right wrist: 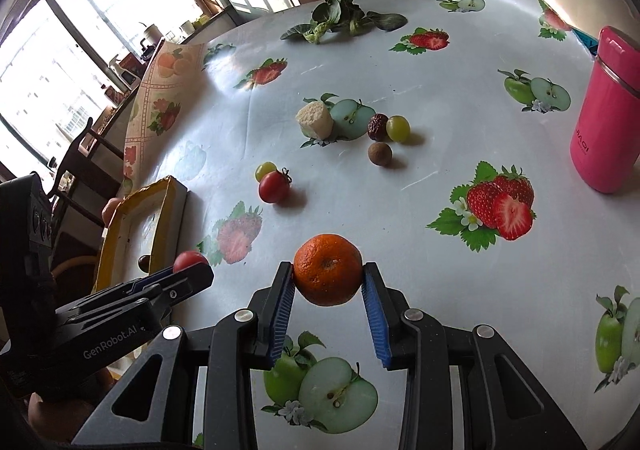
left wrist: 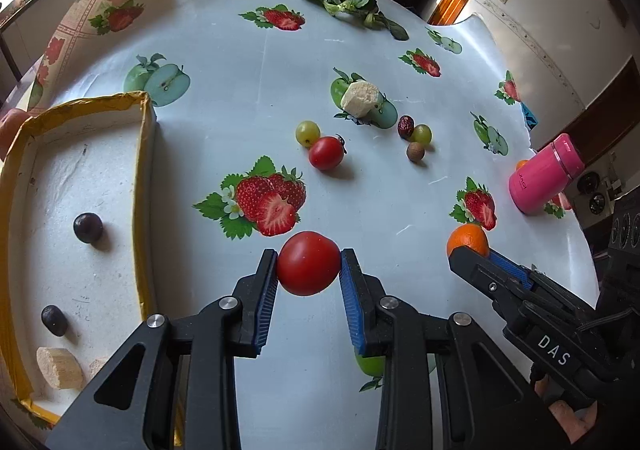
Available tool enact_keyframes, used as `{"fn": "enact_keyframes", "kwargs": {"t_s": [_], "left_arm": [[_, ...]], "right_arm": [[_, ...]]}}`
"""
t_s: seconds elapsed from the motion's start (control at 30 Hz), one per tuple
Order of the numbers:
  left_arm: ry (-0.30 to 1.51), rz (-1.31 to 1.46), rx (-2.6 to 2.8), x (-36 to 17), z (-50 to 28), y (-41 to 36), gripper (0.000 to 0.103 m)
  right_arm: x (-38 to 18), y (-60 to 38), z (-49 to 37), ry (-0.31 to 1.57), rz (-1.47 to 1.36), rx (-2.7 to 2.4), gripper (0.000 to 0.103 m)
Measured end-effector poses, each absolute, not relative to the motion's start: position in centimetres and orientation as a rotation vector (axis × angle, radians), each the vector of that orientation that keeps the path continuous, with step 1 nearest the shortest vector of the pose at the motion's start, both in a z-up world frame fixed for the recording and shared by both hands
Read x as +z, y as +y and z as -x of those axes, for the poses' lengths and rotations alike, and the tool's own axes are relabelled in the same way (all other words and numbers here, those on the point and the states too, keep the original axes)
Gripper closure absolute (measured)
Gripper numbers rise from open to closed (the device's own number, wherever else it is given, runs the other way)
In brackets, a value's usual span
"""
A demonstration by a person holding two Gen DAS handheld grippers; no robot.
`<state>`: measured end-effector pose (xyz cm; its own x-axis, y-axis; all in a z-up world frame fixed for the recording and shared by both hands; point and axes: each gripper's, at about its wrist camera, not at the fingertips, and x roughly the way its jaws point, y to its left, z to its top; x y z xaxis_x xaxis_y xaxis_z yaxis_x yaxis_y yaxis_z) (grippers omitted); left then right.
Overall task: Organize fruits
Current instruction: 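Carry the tomato and tangerine into the yellow tray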
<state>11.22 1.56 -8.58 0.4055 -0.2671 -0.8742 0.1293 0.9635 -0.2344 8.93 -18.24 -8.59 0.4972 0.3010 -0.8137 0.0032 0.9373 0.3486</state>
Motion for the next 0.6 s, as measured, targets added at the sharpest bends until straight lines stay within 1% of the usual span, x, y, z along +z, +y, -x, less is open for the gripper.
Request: {"fn": "enact_keyframes", "kwargs": {"t_s": [0.27, 0.6], "left_arm": [[1.082, 0.155, -0.202, -6.5, -9.1, 5.0, 0.075], [1.061, 0.179, -0.162, -5.6, -7.1, 8.1, 0.075]], "right_arm": [[-7.1, -15.3, -6.9, 1.026, -0.275, 0.235, 0.068], [-6.0, -11.0, -5.1, 1.022, -0.207, 0.315, 0.068]]}}
